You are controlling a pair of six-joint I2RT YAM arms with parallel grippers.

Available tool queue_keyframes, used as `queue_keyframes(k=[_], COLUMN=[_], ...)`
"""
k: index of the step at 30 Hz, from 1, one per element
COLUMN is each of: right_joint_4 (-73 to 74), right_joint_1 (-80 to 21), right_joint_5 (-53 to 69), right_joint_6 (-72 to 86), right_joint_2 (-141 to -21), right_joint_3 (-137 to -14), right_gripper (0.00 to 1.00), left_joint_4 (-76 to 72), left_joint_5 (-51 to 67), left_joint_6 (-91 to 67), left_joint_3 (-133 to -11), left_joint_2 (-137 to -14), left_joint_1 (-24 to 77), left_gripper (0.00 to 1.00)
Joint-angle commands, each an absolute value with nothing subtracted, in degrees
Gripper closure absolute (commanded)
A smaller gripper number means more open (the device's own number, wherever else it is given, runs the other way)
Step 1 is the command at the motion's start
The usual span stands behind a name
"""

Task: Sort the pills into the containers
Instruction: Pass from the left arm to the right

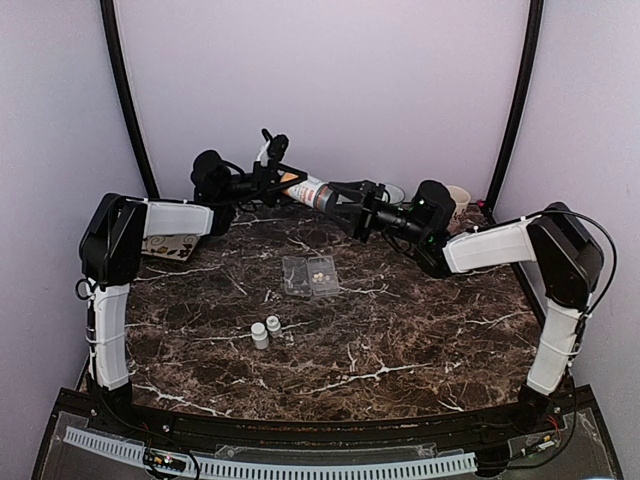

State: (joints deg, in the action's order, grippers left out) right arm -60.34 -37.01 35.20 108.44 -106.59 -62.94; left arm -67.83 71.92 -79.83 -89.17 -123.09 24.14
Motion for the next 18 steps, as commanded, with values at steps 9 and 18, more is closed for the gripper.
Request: queue_keyframes(k=[9,18], right_joint_4=[-59.5,-51.1], right_joint_1=[-36.7,-36.1], right_joint_5=[35.5,35.4], right_joint_6=[102.3,95.6], right_joint_2=[-100.4,-97.5], right_joint_3=[-65.2,-65.7], right_gripper=[0.81,0.82], left_joint_4=[-70.3,-74.5], left_joint_5=[70.4,68.8], left_joint_6=[-79.5,-82.1], left_joint_3=[-87.7,-86.6], left_joint_2=[-120.0,-119.2], left_joint_1=[24.3,23.8], left_gripper=[0.53,0.3])
